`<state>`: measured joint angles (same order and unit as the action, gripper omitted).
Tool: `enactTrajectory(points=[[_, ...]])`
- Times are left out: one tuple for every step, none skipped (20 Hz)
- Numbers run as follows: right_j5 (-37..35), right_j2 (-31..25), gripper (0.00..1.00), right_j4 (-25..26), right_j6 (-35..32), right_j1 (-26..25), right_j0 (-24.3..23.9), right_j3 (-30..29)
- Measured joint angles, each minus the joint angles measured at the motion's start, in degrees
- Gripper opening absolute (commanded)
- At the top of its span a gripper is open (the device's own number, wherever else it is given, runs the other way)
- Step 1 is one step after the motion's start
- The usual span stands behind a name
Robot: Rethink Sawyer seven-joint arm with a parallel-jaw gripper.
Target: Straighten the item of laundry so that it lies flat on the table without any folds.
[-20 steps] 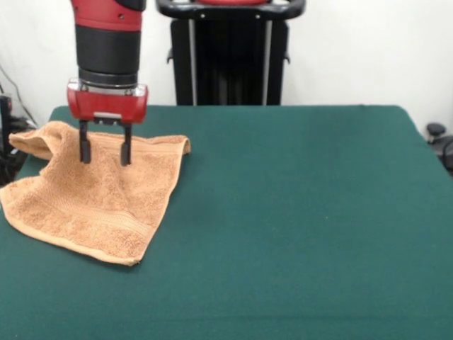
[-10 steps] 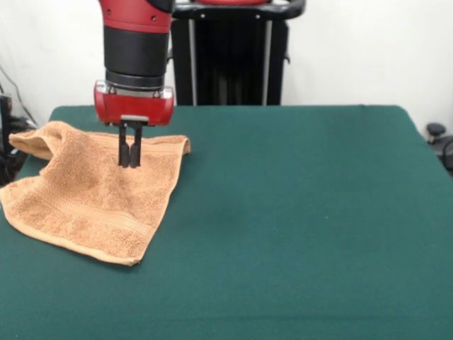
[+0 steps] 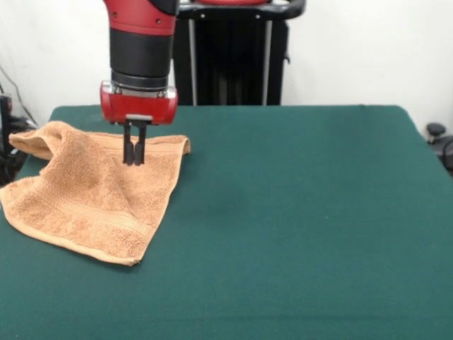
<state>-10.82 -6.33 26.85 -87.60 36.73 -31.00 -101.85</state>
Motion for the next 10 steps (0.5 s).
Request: enactTrajectory(points=[[0.4,0.2,0.00,-0.1,0.0,-0.5,0.2,0.0],[0.9,0.5,0.00,-0.1,0.0,-1.0,0.4,0.0],[1.4,0.7,0.00,-0.2,0.0,-1.6,0.6,0.0],[1.8,0.8,0.00,-0.4,0.0,-2.1,0.7,0.0],[2.9,1.0,0.00,-0.7,0.0,-3.5,0.8,0.0],[3.3,1.1,0.00,-0.9,0.0,-4.3,0.8,0.0],[3.6,1.1,0.00,-1.0,0.0,-4.8,0.8,0.0],[4.0,1.1,0.00,-1.1,0.0,-5.6,0.7,0.1],[4.5,1.1,0.00,-1.2,0.0,-6.8,0.7,0.1],[4.8,1.1,0.00,-1.2,0.0,-7.4,0.6,0.1]])
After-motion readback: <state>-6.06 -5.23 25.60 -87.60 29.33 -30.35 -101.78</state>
